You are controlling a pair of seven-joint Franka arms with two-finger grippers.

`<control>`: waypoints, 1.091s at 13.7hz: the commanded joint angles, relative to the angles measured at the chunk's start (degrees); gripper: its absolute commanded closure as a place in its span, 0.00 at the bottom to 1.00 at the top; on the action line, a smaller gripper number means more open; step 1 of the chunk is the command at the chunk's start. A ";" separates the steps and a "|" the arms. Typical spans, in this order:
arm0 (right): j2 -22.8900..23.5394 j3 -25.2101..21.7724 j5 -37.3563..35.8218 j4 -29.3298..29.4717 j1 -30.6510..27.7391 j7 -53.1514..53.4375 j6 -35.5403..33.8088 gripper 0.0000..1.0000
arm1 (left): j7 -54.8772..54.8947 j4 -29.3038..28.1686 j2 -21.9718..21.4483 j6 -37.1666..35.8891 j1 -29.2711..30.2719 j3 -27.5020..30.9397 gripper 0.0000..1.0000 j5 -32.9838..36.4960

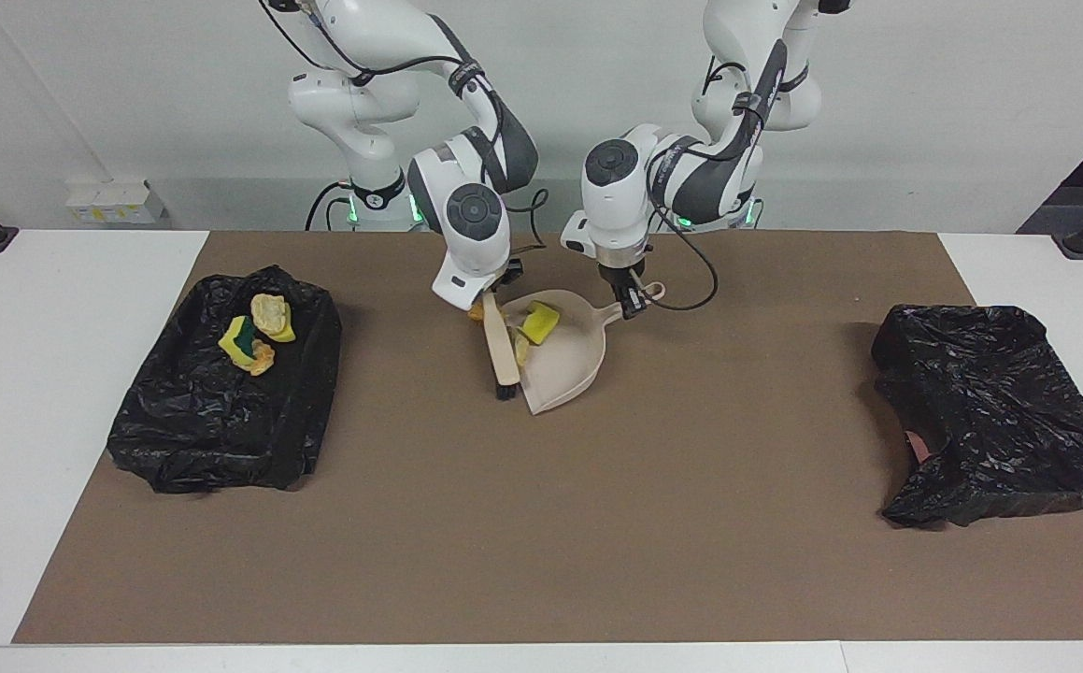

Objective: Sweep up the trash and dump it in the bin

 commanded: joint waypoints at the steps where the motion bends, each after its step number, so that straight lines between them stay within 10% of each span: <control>1: -0.32 0.53 8.56 0.69 -0.71 -2.24 0.90 1.00 | 0.67 -1.80 -2.00 -1.12 0.20 0.43 1.00 -0.89; 7: -8.30 -6.14 4.22 1.86 -2.29 1.09 -10.94 1.00 | 6.02 -1.80 -2.00 -0.86 0.38 0.87 1.00 -0.89; 11: -14.28 -6.15 -9.77 -9.82 -2.73 -2.76 -3.68 1.00 | 8.85 -2.07 -2.26 -1.30 0.20 0.78 1.00 -0.89; 15: -14.20 -5.44 -5.86 -13.71 -1.60 -4.43 -4.11 1.00 | 8.67 -2.94 -3.05 -1.03 -0.59 0.69 1.00 -0.89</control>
